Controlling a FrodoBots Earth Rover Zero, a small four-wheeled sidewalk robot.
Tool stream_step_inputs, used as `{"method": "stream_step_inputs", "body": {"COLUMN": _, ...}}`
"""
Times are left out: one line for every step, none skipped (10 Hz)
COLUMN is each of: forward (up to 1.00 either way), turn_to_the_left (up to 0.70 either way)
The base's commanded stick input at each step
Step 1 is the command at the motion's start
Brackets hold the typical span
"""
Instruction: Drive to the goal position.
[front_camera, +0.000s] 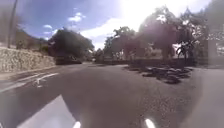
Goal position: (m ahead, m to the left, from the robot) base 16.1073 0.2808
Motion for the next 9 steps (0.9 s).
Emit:
{"method": "stream_step_inputs", "body": {"forward": 0.70, "turn_to_the_left": 0.00}}
{"method": "stream_step_inputs", "body": {"forward": 0.70, "turn_to_the_left": 0.00}}
{"method": "stream_step_inputs", "body": {"forward": 0.70, "turn_to_the_left": 0.00}}
{"method": "stream_step_inputs", "body": {"forward": 0.70, "turn_to_the_left": 0.00}}
{"method": "stream_step_inputs", "body": {"forward": 0.70, "turn_to_the_left": 0.00}}
{"method": "stream_step_inputs", "body": {"forward": 0.70, "turn_to_the_left": 0.00}}
{"method": "stream_step_inputs", "body": {"forward": 0.70, "turn_to_the_left": 0.00}}
{"method": "stream_step_inputs", "body": {"forward": 0.70, "turn_to_the_left": 0.00}}
{"method": "stream_step_inputs", "body": {"forward": 0.70, "turn_to_the_left": 0.00}}
